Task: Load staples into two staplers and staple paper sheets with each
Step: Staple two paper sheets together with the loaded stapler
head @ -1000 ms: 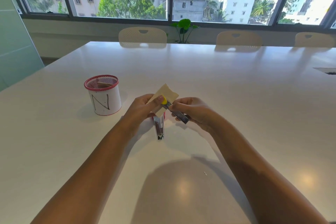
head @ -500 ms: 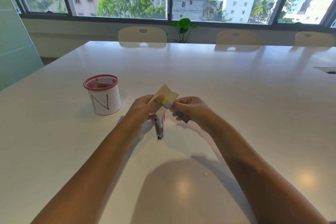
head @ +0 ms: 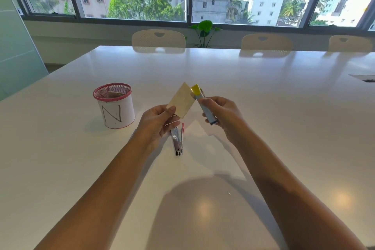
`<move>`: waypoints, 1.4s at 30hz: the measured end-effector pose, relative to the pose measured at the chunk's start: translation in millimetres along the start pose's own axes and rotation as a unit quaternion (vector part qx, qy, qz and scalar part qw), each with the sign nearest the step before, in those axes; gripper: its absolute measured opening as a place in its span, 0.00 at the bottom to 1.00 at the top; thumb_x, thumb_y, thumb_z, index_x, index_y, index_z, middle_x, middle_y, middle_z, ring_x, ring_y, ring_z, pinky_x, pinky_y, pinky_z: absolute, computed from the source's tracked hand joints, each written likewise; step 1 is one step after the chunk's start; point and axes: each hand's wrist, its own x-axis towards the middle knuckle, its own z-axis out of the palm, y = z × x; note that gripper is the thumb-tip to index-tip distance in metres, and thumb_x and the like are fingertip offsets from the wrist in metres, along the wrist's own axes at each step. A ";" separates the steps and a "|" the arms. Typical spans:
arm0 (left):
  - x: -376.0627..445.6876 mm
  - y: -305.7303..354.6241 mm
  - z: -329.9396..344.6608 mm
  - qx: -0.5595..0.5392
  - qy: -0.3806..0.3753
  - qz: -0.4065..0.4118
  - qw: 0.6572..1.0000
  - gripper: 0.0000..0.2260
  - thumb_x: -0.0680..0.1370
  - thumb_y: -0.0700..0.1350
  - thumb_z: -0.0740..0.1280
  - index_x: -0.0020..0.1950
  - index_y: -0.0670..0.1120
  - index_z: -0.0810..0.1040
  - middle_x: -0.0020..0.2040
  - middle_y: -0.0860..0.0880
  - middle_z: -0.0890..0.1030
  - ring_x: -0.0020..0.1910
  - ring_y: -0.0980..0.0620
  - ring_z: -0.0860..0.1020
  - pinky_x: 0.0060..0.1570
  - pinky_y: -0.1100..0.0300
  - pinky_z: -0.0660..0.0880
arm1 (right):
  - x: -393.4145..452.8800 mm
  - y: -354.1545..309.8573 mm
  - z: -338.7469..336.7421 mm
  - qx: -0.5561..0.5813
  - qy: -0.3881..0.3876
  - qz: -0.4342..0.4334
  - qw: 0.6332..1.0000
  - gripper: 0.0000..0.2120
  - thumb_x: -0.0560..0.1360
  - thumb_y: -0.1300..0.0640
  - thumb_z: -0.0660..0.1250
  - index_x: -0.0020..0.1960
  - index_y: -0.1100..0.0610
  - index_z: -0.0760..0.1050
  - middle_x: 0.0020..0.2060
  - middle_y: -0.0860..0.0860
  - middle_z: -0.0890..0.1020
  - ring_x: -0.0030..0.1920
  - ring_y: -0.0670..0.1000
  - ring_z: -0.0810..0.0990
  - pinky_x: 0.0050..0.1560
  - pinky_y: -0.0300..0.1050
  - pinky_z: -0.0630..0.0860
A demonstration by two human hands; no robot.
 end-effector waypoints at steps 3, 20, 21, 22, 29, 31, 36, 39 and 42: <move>1.1 -2.1 -1.7 0.005 0.036 0.002 0.999 0.03 0.76 0.38 0.65 0.42 0.41 0.77 0.27 0.51 0.82 0.27 0.58 0.79 0.37 0.64 0.79 | 3.5 3.1 -5.5 0.010 0.019 0.022 1.000 0.08 0.73 0.50 0.67 0.40 0.54 0.74 0.37 0.55 0.77 0.40 0.54 0.76 0.36 0.42 0.74; 5.3 -3.9 -5.6 0.095 0.089 0.018 0.991 0.15 0.75 0.37 0.65 0.62 0.38 0.74 0.49 0.42 0.79 0.37 0.52 0.77 0.50 0.54 0.78 | 6.2 19.6 -16.3 -0.473 -0.018 0.075 0.878 0.22 0.66 0.39 0.69 0.36 0.57 0.69 0.33 0.52 0.74 0.42 0.56 0.76 0.36 0.44 0.68; 5.0 -3.9 -5.7 0.095 0.088 0.017 0.991 0.15 0.75 0.38 0.65 0.62 0.39 0.73 0.49 0.41 0.79 0.38 0.52 0.77 0.50 0.55 0.78 | 4.4 16.3 -17.8 -0.483 -0.006 0.068 0.873 0.24 0.66 0.36 0.69 0.41 0.57 0.70 0.37 0.52 0.74 0.45 0.56 0.76 0.38 0.45 0.68; 4.7 -3.8 -5.7 0.094 0.086 0.016 0.992 0.15 0.76 0.38 0.64 0.62 0.39 0.73 0.47 0.42 0.79 0.37 0.52 0.77 0.48 0.56 0.78 | 2.2 11.9 -19.4 -0.484 0.014 0.053 0.874 0.26 0.66 0.34 0.69 0.48 0.56 0.70 0.41 0.51 0.73 0.48 0.55 0.75 0.40 0.45 0.67; 1.7 -0.3 -4.1 0.002 0.008 -0.055 0.998 0.10 0.75 0.35 0.64 0.56 0.38 0.75 0.27 0.48 0.79 0.26 0.56 0.78 0.36 0.61 0.80 | 1.1 5.2 -19.6 -0.318 0.043 -0.161 0.933 0.26 0.70 0.49 0.72 0.65 0.50 0.69 0.49 0.49 0.71 0.40 0.46 0.72 0.37 0.37 0.66; -0.1 0.7 -4.4 -0.009 -0.014 -0.074 0.997 0.08 0.75 0.36 0.64 0.53 0.37 0.76 0.26 0.47 0.80 0.27 0.54 0.78 0.34 0.61 0.81 | 1.4 5.5 -16.9 -0.293 0.011 -0.200 0.935 0.24 0.73 0.53 0.69 0.67 0.48 0.68 0.52 0.50 0.71 0.39 0.43 0.73 0.40 0.33 0.67; -1.5 2.1 -5.0 -0.032 -0.044 -0.098 0.994 0.07 0.75 0.36 0.65 0.51 0.37 0.77 0.32 0.44 0.81 0.29 0.53 0.80 0.36 0.59 0.81 | 5.9 10.0 -13.4 -0.296 -0.021 -0.247 0.923 0.10 0.77 0.54 0.64 0.57 0.48 0.77 0.58 0.53 0.71 0.56 0.50 0.71 0.57 0.43 0.71; -1.5 1.9 -4.4 -0.031 -0.060 -0.096 0.993 0.06 0.76 0.39 0.64 0.49 0.37 0.77 0.31 0.44 0.83 0.29 0.53 0.81 0.37 0.58 0.80 | 8.7 10.6 -11.5 -0.264 -0.020 -0.246 0.932 0.06 0.76 0.55 0.64 0.50 0.51 0.79 0.54 0.52 0.72 0.55 0.49 0.71 0.53 0.38 0.70; 0.4 0.0 -5.2 -0.022 -0.051 -0.064 0.996 0.10 0.78 0.45 0.61 0.48 0.40 0.78 0.25 0.49 0.75 0.24 0.56 0.72 0.33 0.61 0.79 | 7.5 6.1 -7.8 -0.146 -0.019 -0.159 0.976 0.07 0.77 0.54 0.63 0.41 0.51 0.75 0.49 0.52 0.73 0.43 0.48 0.73 0.42 0.35 0.69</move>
